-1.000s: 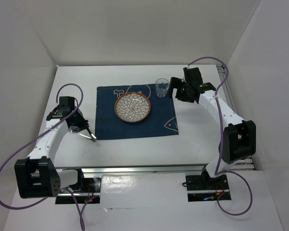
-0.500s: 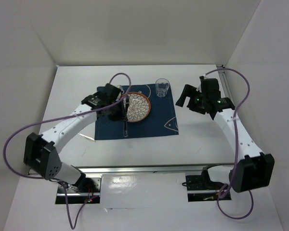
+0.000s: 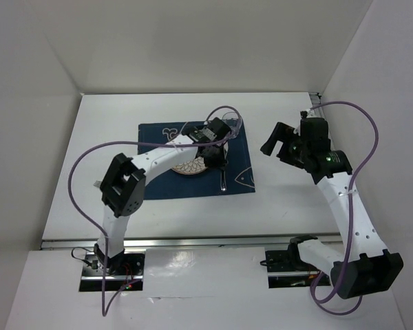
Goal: Set the dinner table for one person
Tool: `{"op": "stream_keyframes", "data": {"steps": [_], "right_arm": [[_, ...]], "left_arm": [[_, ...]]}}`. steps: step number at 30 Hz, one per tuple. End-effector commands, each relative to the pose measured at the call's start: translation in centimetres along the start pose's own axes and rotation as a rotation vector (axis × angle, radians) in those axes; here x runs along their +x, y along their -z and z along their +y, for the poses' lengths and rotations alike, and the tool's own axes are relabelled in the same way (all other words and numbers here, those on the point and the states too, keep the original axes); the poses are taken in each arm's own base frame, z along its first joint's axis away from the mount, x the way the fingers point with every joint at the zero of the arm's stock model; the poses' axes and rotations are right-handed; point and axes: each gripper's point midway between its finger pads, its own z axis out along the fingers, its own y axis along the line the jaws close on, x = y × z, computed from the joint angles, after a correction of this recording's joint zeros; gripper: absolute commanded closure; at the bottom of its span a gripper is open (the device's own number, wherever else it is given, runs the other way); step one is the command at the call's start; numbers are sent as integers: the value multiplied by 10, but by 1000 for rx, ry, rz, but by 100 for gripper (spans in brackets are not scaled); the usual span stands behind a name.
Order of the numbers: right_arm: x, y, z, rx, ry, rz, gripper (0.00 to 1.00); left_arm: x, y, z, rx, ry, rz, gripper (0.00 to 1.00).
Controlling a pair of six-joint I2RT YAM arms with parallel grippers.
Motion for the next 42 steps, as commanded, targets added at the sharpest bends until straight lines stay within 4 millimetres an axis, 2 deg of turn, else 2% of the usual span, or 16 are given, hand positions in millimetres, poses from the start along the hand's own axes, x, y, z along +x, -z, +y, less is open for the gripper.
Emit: {"op": "stream_keyframes", "data": {"steps": [1,5,11,16,18,25,27,29,30,31,34,36,38,40,41,42], "right_arm": [[-11,16,-1,23,-7,-40,0],[-11,17,-6,43,-4,-41,0],[-5,18,-8,43,4,-23,0],[5,15,-12,44,11,1,0],[8,16,-12,35,20,5,0],[10,14,-16,48,28,9,0],[14,15,-13,25,28,21,0],[25,12,-19,37,25,44,0],[28,13,-21,38,25,46,0],[28,13,-21,38,25,46,0],[34,15,-24,47,23,63,0],[37,15,-26,48,23,66,0],[36,17,-25,43,24,56,0],[36,17,-26,52,24,52,0],[36,17,-26,52,24,52,0],[36,17,-26,52,24,52,0]], "left_arm": [[-21,-13,-23,-1,63,-61,100],[-18,-42,-24,-13,91,-35,100],[-20,-73,-29,-16,148,-30,100],[-24,-88,-22,-69,147,-45,100],[-30,-85,-28,-57,138,-55,100],[-27,-99,-27,-67,138,-35,100],[-22,-110,-24,-72,128,-17,100],[-21,-115,-22,-83,128,-8,100],[-19,-117,-21,-91,128,-2,97],[-15,-122,-16,-108,127,11,82],[-23,-112,-23,-90,117,-14,59],[-26,-103,-23,-94,104,-26,50],[-38,-81,-31,-69,95,-64,41],[-44,-63,-35,-55,83,-88,40],[-52,-40,-43,-23,70,-115,40],[-53,-30,-44,-10,61,-126,40]]}}
